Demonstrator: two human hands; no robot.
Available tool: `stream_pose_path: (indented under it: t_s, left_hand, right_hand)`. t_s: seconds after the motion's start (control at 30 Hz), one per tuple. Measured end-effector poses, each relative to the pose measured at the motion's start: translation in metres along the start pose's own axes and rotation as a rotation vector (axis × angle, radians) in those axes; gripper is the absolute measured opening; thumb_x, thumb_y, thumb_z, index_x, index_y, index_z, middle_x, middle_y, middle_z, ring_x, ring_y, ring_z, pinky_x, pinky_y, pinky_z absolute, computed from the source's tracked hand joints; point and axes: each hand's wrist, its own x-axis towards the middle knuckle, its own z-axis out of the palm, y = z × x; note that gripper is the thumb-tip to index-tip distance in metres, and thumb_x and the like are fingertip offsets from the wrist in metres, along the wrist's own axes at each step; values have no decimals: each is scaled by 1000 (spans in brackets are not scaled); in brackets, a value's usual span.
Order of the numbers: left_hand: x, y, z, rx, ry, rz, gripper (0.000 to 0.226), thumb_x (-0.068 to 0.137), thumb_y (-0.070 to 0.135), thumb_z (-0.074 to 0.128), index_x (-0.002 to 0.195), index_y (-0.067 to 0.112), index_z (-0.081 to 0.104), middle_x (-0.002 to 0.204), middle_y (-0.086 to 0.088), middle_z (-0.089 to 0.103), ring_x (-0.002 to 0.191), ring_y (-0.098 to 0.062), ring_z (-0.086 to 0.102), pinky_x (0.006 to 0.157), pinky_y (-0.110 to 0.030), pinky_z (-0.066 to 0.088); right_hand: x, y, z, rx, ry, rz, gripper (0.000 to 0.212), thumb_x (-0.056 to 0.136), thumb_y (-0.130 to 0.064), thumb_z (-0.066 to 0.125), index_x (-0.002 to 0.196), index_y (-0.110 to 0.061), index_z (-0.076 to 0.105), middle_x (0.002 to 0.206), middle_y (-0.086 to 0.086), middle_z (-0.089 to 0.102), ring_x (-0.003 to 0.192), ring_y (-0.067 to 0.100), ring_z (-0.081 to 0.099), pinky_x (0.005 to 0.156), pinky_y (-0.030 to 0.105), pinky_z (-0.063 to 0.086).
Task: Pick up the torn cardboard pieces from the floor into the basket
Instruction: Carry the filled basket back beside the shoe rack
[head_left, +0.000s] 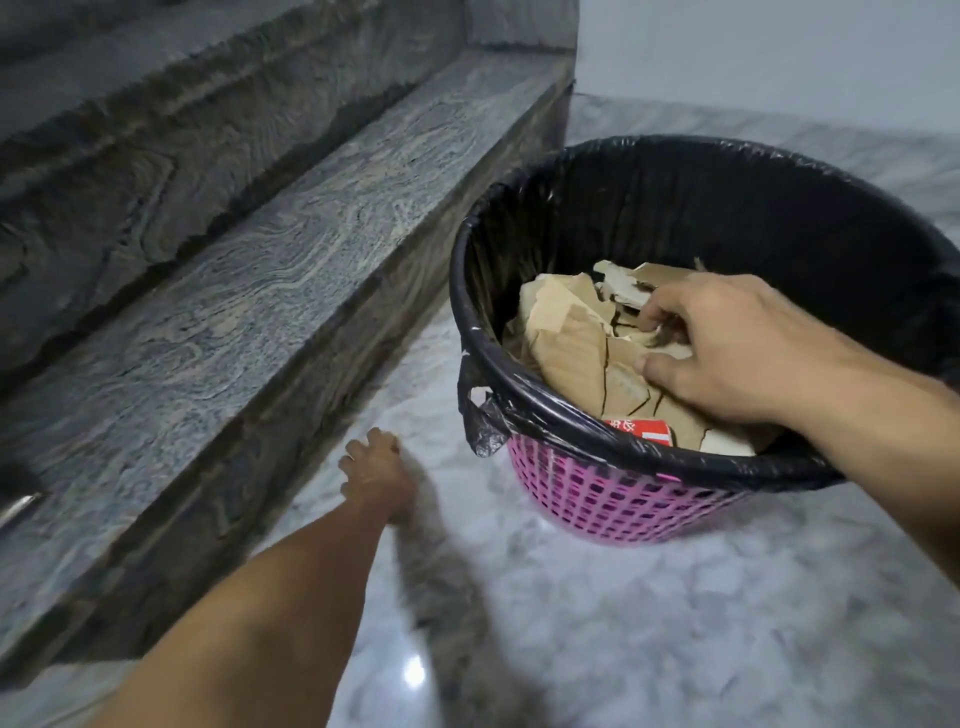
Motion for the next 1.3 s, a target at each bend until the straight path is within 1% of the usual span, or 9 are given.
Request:
stream_pose_path:
  t_s: [0.13, 0.43, 0.53, 0.63, 0.77, 0.83, 1.03, 1.2, 1.3]
  left_hand:
    - [1, -9, -10, -87, -90, 31, 48, 95, 18, 50, 136, 1, 33, 132, -22, 50, 123, -37, 50, 97, -42, 42]
    - [-25, 73, -162, -576, 248, 343, 35, 80, 31, 44, 106, 7, 46, 95, -21, 61, 85, -37, 62, 61, -37, 46]
    - [-71, 117, -226, -766, 319, 568, 21, 90, 34, 46, 100, 17, 41, 95, -7, 50, 87, -30, 54, 71, -41, 44]
    - [-117, 150, -252, -727, 174, 728, 10, 78, 26, 46, 75, 21, 38, 93, -10, 49, 85, -30, 54, 77, -44, 50]
    - [-160, 181, -236, -594, -126, 777, 12, 79, 1, 45, 67, 2, 48, 67, -12, 51, 54, -24, 56, 44, -26, 44]
    - [-165, 186, -218, -416, -96, 810, 12, 86, 2, 52, 76, 1, 58, 75, -14, 59, 68, -18, 63, 59, -29, 51]
    - [-156, 175, -203, 97, 396, 746, 55, 85, 31, 62, 134, 13, 45, 142, -9, 41, 135, -29, 31, 112, -46, 24]
    - [-138, 166, -214, -192, 283, 431, 53, 85, 11, 61, 131, -1, 39, 138, -22, 37, 126, -40, 42, 100, -45, 42]
    - [-122, 161, -220, -243, 238, 348, 26, 88, 7, 56, 110, -6, 53, 109, -25, 57, 98, -38, 56, 75, -38, 45]
  right_hand:
    - [1, -2, 0, -3, -26, 11, 35, 82, -40, 73, 113, -27, 64, 97, -6, 48, 91, 16, 47, 81, 29, 44]
    - [-5, -10, -2, 16, -100, 62, 31, 86, -33, 70, 113, -22, 61, 102, 1, 54, 92, 23, 56, 79, 36, 51]
    - [-7, -11, -5, 43, -93, 70, 29, 86, -23, 67, 115, -19, 63, 112, 6, 59, 100, 26, 58, 86, 37, 51]
    - [-8, -6, -10, 160, -37, 95, 26, 84, -16, 64, 109, -21, 66, 112, 5, 63, 105, 26, 59, 88, 35, 49]
    - [-11, 8, -19, 262, 58, 145, 19, 81, -19, 66, 97, -28, 67, 107, 4, 67, 96, 26, 62, 84, 34, 52]
    - [-14, 19, -25, 250, 84, 177, 17, 82, -15, 64, 92, -29, 66, 105, 4, 68, 94, 26, 62, 81, 33, 52]
    - [-34, 48, -42, 14, 389, 220, 29, 81, -11, 58, 109, -17, 66, 118, 6, 61, 115, 27, 48, 99, 40, 38]
    - [-37, 62, -43, 165, 353, 623, 71, 76, -20, 70, 137, -10, 34, 142, 17, 32, 128, 36, 35, 97, 46, 39]
    - [-31, 59, -44, 342, 315, 770, 64, 84, -19, 67, 137, -8, 33, 135, 18, 41, 117, 37, 50, 87, 42, 45]
